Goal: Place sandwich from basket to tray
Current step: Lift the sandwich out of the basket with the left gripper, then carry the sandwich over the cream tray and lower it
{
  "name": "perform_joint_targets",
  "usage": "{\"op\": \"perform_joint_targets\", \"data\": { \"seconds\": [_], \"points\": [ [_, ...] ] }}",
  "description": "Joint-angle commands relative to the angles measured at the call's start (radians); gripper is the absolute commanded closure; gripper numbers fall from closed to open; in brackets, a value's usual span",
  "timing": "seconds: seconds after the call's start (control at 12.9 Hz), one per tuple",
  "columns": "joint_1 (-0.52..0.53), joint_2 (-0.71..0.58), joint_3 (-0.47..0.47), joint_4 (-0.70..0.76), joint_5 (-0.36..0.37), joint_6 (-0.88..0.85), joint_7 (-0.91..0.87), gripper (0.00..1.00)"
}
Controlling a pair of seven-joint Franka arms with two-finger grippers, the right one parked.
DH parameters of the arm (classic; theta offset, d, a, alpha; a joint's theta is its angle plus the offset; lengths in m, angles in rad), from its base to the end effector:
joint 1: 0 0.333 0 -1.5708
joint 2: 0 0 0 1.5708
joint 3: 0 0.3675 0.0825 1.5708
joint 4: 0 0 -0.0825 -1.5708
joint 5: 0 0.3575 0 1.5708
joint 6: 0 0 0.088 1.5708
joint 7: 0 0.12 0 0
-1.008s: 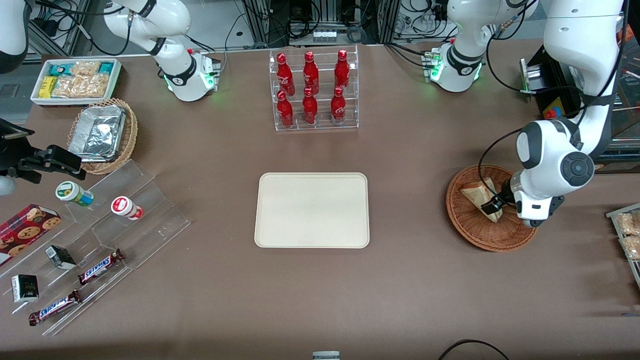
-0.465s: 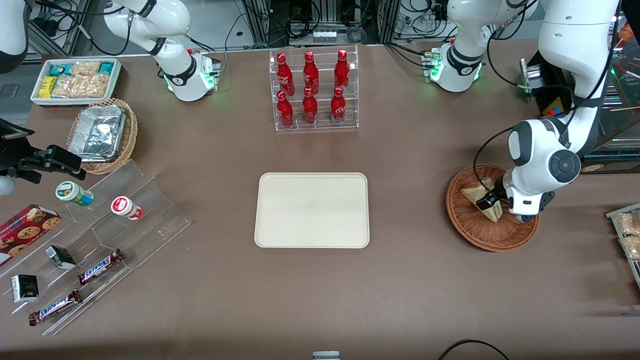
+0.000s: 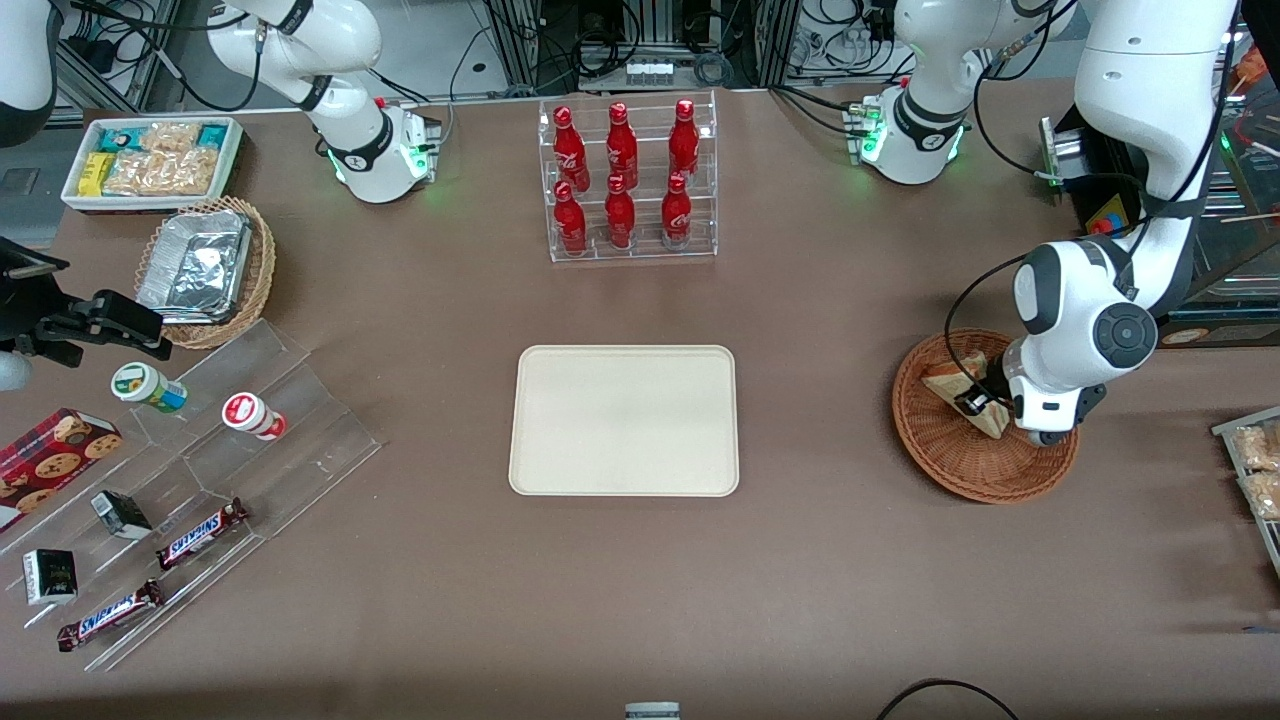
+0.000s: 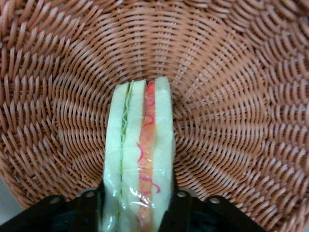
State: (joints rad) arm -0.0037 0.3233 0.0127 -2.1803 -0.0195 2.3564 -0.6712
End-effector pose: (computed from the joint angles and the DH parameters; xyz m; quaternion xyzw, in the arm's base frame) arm 0.5436 0.0043 0.2856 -0.9377 -0.3395 0.0709 0.0198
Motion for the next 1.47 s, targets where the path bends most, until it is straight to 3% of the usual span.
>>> {"op": "perform_joint_targets", "data": {
  "seconds": [0.0,0.31,0.62,0.78,1.16,1.4],
  "points": [
    [-0.010,-0.026,-0.002,0.092,-0.005,-0.122,0.007,0.71],
    [-0.096,-0.015,-0.003,0.354,0.004,-0.394,0.038,0.71],
    [-0.260,0.103,-0.005,0.509,-0.010,-0.388,0.019,0.71],
    [-0.337,0.158,-0.003,0.574,-0.034,-0.387,0.007,0.79],
    [-0.510,0.296,-0.008,0.697,-0.039,-0.367,0.019,0.77],
    [-0.584,0.335,-0.010,0.705,-0.036,-0.206,0.021,0.75]
  ]
}}
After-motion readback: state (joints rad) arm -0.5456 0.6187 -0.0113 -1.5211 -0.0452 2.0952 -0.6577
